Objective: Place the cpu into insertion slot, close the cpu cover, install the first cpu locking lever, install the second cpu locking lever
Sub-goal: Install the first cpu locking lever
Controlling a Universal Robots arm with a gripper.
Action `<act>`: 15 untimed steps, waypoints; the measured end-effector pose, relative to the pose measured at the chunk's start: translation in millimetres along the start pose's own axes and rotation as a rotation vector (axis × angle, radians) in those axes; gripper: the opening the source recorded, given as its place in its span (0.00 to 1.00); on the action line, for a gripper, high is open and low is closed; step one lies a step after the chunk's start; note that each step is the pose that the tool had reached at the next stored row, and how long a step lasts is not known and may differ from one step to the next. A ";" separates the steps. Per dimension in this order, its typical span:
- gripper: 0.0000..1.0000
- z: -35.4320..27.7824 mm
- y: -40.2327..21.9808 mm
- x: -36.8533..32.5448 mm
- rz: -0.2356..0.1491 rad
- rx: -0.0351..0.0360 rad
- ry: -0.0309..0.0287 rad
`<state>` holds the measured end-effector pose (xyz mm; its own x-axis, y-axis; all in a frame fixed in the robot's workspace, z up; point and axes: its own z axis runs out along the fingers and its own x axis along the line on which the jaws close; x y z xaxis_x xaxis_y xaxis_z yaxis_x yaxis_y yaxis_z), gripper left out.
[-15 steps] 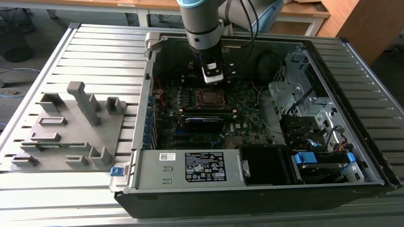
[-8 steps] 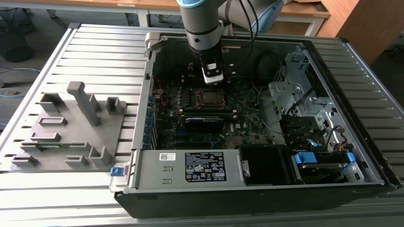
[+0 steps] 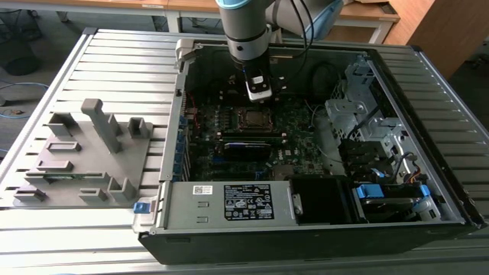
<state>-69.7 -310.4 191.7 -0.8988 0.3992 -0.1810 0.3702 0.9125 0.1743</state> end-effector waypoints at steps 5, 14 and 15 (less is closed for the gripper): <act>0.11 0.4 1.8 -1.6 0.000 0.0002 0.0003; 0.11 2.1 6.8 -4.3 0.000 -0.0012 0.0005; 0.11 2.0 7.0 -4.9 0.000 -0.0003 0.0007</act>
<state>-62.2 -305.8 191.9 -0.8989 0.3993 -0.1803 0.3702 0.9124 0.1746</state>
